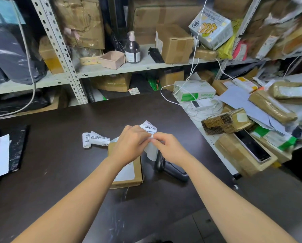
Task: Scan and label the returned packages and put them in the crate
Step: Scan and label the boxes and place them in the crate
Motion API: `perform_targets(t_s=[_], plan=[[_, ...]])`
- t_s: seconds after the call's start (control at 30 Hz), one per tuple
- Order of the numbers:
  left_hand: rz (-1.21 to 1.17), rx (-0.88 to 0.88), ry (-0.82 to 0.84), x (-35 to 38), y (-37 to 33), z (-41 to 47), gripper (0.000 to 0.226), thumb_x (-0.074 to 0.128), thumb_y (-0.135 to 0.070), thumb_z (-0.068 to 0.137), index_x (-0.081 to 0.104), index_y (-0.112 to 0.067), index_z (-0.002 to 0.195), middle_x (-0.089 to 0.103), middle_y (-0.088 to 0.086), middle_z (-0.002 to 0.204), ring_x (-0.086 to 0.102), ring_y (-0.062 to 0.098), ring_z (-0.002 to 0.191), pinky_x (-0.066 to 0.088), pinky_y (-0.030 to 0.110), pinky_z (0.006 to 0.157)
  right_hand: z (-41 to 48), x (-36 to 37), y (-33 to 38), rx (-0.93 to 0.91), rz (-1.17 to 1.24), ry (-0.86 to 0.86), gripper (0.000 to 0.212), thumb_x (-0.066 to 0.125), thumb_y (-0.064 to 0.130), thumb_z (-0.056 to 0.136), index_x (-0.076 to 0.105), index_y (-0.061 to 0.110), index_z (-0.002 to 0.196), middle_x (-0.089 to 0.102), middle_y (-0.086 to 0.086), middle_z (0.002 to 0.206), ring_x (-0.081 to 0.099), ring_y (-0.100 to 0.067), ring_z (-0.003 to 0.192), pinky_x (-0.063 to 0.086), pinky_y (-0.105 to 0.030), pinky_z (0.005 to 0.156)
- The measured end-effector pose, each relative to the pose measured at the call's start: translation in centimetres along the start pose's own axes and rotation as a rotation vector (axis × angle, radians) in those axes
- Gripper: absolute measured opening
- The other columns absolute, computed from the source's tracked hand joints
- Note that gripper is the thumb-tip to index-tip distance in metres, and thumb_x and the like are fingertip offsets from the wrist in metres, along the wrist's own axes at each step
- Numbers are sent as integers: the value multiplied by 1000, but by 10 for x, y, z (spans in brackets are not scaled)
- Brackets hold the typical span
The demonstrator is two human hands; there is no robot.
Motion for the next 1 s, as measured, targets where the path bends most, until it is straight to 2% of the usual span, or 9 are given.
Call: perform_targets(t_s=[0.17, 0.33, 0.5, 0.6, 0.7, 0.77, 0.83, 0.9, 1.0], plan=[[-99, -110, -32, -5, -4, -2, 16, 64, -21, 92, 79, -20, 90, 75, -6, 86, 64, 16, 88, 43, 38, 83, -5, 1, 4, 25, 48, -20, 23, 53, 22, 104, 75, 17, 106, 74, -5, 104, 65, -26, 105, 51, -42, 95], [-325, -405, -96, -11, 7, -5, 15, 61, -21, 94, 75, -18, 90, 74, -10, 93, 64, 8, 92, 48, 34, 88, -3, 1, 1, 47, 19, -39, 21, 54, 26, 103, 74, 25, 97, 68, 19, 79, 56, 1, 72, 42, -12, 66], [-534, -653, -263, -28, 23, -11, 18, 57, -19, 94, 73, -21, 84, 70, -15, 82, 63, -2, 82, 49, 22, 74, 7, -7, -25, 170, -70, -90, 26, 50, 18, 103, 67, 0, 95, 62, -16, 85, 48, -14, 76, 39, -32, 71], [-547, -717, -386, -42, 30, -17, 18, 56, -21, 94, 72, -21, 87, 70, -12, 85, 63, 1, 84, 52, 24, 76, 13, -19, -42, 363, -87, -217, 29, 49, 11, 99, 58, -15, 92, 45, -11, 76, 38, -20, 73, 28, -31, 66], [-362, -665, -459, -53, 31, -24, 15, 59, -23, 94, 71, -20, 85, 67, -9, 88, 61, 6, 85, 51, 32, 78, 12, -31, -46, 531, -159, -445, 16, 54, 13, 94, 64, 1, 91, 52, -14, 86, 49, -30, 83, 38, -33, 69], [-197, -593, -466, -56, 29, -26, 16, 64, -24, 93, 72, -18, 81, 65, -7, 86, 59, 12, 85, 47, 37, 79, 5, -28, -30, 570, -138, -552, 28, 61, 19, 90, 64, 12, 118, 58, -11, 116, 57, -33, 104, 50, -37, 83], [-45, -512, -472, -58, 26, -28, 17, 70, -24, 91, 71, -15, 77, 63, -5, 85, 57, 17, 85, 41, 37, 76, 8, -9, -11, 544, 159, -479, 31, 68, 25, 88, 62, 14, 117, 67, -8, 111, 65, -23, 94, 53, -33, 74], [67, -378, -493, -58, 19, -31, 16, 73, -18, 89, 70, -11, 74, 63, 0, 84, 57, 21, 82, 38, 38, 72, 13, 21, 9, 585, 556, -238, 29, 73, 30, 89, 62, 13, 111, 76, -9, 94, 72, -19, 85, 55, -27, 68], [176, -163, -473, -52, 9, -42, 13, 70, -7, 86, 66, -6, 73, 63, 5, 86, 59, 27, 81, 39, 40, 68, 13, 40, 34, 553, 810, -130, 24, 77, 25, 88, 63, 13, 103, 77, -14, 97, 76, -22, 91, 58, -26, 73]])
Point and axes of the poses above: each hand's wrist, its own z-axis towards the middle knuckle, its own x-axis out of the palm, y = z × x, the point moved 5 cm from there along z, towards the middle knuckle
